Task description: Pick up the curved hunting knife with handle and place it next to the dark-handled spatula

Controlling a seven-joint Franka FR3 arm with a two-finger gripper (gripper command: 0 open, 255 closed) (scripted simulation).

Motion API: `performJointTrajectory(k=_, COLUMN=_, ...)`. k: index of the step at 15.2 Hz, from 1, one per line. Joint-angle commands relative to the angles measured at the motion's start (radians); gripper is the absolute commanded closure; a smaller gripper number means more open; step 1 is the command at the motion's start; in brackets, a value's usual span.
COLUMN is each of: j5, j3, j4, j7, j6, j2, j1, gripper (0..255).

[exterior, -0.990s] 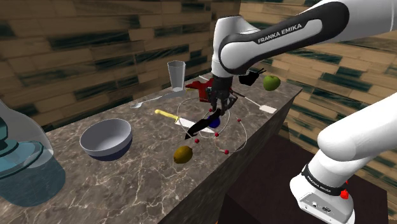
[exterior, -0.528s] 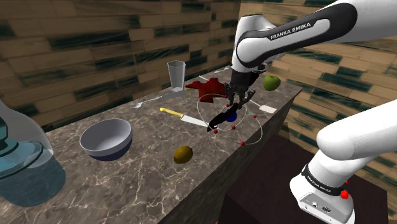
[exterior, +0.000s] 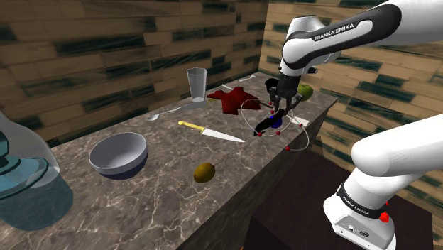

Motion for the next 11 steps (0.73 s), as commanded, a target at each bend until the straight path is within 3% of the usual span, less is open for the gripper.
performJointTrajectory(k=1, j5=-0.03, j3=-0.045, j4=-0.016, j7=-0.056, j6=-0.001, j2=-0.002, j1=-0.031, gripper=255)
performJointTrajectory(k=11, j5=-0.151, j3=-0.225, j4=0.033, j7=-0.297, j6=0.027, j2=0.084, j1=-0.179, gripper=255)
